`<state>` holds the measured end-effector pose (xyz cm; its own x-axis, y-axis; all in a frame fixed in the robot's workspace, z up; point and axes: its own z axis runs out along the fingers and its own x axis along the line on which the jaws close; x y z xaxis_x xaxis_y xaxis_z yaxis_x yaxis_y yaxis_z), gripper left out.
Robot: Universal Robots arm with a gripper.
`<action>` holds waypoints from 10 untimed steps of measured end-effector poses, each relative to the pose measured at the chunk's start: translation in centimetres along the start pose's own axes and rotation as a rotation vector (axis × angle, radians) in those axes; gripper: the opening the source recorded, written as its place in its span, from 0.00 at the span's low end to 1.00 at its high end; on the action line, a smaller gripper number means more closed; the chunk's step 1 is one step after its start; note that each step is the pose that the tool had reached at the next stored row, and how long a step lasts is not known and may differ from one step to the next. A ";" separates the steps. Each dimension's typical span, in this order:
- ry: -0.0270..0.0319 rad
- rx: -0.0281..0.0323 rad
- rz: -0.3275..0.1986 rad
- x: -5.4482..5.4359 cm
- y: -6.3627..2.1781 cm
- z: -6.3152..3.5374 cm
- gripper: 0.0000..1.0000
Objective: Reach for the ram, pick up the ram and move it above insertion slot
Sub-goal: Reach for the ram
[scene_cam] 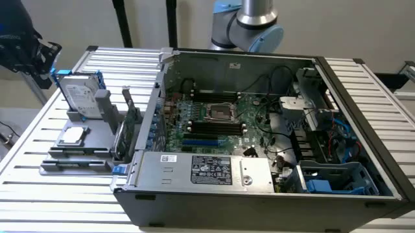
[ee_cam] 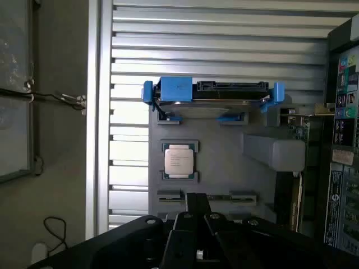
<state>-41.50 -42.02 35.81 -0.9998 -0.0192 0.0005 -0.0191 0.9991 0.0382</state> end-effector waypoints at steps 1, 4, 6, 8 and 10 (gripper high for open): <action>0.0000 0.0000 0.000 0.0 0.00 0.00 0.11; 0.0000 0.0000 0.000 0.0 0.00 0.00 0.11; 0.0000 0.0000 0.000 0.0 0.00 0.00 0.11; 0.0000 0.0000 0.000 0.0 0.00 0.00 0.11; 0.0000 0.0000 0.000 0.0 0.00 0.00 0.11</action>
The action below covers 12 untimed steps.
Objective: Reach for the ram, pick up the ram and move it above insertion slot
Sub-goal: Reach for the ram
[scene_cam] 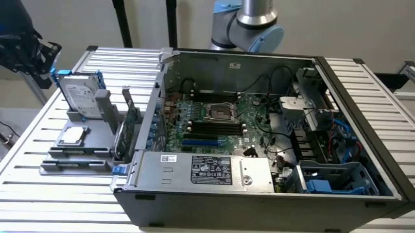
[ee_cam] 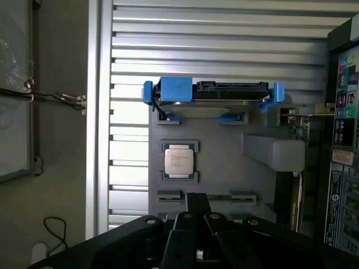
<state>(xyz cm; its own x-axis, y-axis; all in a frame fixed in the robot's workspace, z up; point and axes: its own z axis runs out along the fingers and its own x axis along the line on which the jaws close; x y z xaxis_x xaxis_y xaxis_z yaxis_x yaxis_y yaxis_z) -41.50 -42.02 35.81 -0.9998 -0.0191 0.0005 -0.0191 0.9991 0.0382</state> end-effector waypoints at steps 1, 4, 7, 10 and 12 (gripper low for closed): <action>0.0000 0.0000 0.000 0.0 0.00 0.00 0.11; 0.0006 0.0001 0.000 -0.1 -0.04 -0.01 0.11; 0.0026 -0.0001 0.000 -0.5 -0.30 -0.01 0.11; 0.0045 0.0000 0.000 -1.1 -0.93 -0.01 0.11; 0.0052 0.0000 0.000 -1.4 -1.52 0.03 0.11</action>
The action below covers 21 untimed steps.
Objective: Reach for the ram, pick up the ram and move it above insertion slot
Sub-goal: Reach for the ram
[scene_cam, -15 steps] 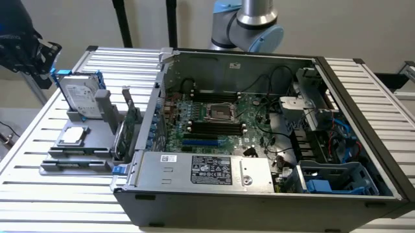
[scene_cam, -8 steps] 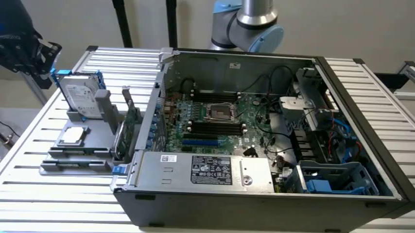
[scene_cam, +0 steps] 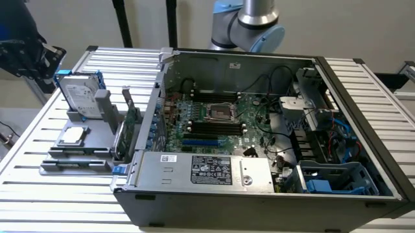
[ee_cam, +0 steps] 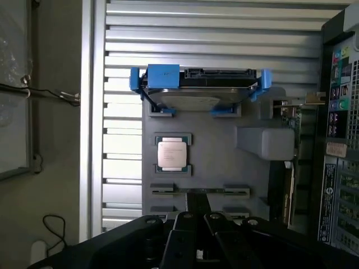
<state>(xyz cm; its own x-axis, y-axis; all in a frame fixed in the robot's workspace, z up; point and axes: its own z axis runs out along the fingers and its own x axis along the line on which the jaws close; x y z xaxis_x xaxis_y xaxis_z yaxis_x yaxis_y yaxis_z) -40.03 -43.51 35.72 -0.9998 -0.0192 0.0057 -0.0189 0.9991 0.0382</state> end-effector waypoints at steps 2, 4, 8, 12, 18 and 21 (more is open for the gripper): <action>0.0001 -0.0002 0.000 -0.3 -0.66 0.11 0.11; 0.0003 -0.0002 0.000 -0.6 -1.34 0.23 0.11; 0.0006 -0.0002 0.000 -1.2 -2.30 0.57 0.11; 0.0009 -0.0001 0.000 -1.8 -3.06 0.93 0.11; 0.0012 -0.0003 -0.004 -2.0 -3.88 1.35 0.11; 0.0023 0.0000 -0.014 -2.1 -4.01 1.38 0.11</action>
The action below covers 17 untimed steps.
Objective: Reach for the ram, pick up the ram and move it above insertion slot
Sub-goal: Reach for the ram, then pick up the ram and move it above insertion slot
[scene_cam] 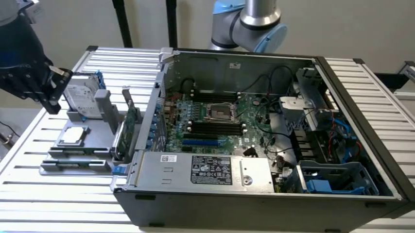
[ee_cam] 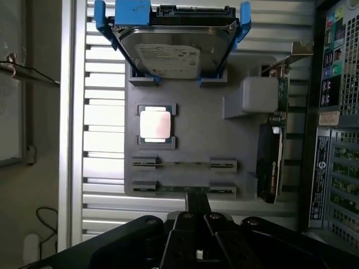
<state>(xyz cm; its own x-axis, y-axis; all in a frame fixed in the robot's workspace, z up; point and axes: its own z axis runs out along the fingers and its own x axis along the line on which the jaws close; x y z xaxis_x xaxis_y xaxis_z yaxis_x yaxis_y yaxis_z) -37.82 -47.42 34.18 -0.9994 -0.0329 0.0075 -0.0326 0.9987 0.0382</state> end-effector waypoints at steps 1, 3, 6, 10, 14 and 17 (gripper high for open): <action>0.0002 0.0001 -0.004 0.0 -0.02 0.00 0.11; 0.0002 0.0000 -0.006 0.0 -0.03 0.02 0.11; 0.0021 -0.0003 -0.015 -0.1 -0.04 0.04 0.11; 0.0072 0.0002 -0.057 -0.1 -0.03 0.02 0.11; 0.0103 0.0008 -0.121 -0.1 -0.03 0.02 0.11; 0.0124 0.0013 -0.176 -0.1 -0.03 0.02 0.11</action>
<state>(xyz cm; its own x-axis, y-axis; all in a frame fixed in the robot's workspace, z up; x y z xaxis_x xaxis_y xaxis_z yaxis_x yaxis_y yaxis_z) -37.75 -47.45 34.16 -0.9782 -0.2074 0.0131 -0.2067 0.9776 0.0387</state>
